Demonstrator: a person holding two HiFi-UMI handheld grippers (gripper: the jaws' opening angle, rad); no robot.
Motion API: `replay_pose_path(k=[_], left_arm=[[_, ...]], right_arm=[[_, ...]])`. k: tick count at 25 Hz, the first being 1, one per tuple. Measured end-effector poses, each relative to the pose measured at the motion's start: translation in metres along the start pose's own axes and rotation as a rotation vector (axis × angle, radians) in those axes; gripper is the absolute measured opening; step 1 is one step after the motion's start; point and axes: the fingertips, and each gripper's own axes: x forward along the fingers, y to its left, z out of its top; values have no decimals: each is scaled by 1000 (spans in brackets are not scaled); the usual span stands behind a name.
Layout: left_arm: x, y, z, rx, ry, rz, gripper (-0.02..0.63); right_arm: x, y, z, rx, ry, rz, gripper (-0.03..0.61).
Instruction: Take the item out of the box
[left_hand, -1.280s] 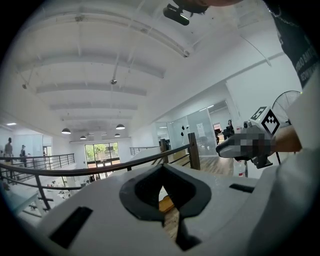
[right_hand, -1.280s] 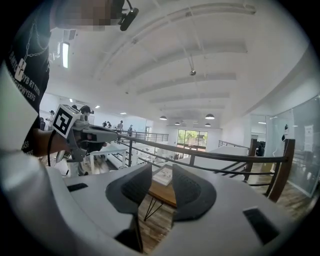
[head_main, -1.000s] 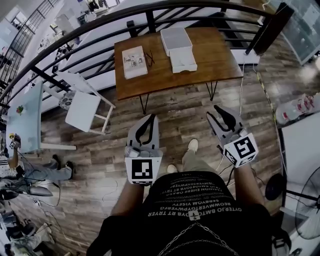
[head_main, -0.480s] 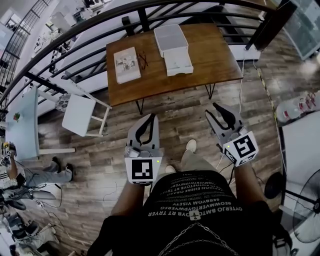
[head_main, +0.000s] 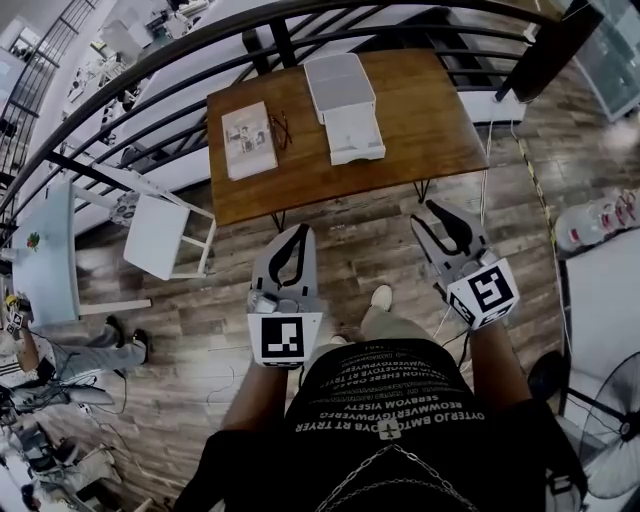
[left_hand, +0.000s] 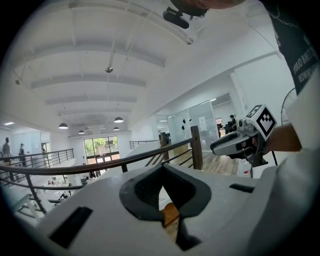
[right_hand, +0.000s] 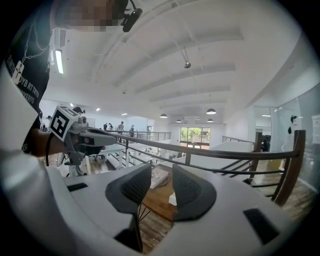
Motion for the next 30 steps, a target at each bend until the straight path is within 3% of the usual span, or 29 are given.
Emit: replay_pose_path(k=[18,30], left_arm=[[84,-16,35,24,-11,39,6],[95,-39,47,48,5,94,6]], right_arm=[[22,-94,14,-7,-43,49,118],[15,-125,17,-8,-82,99,118]])
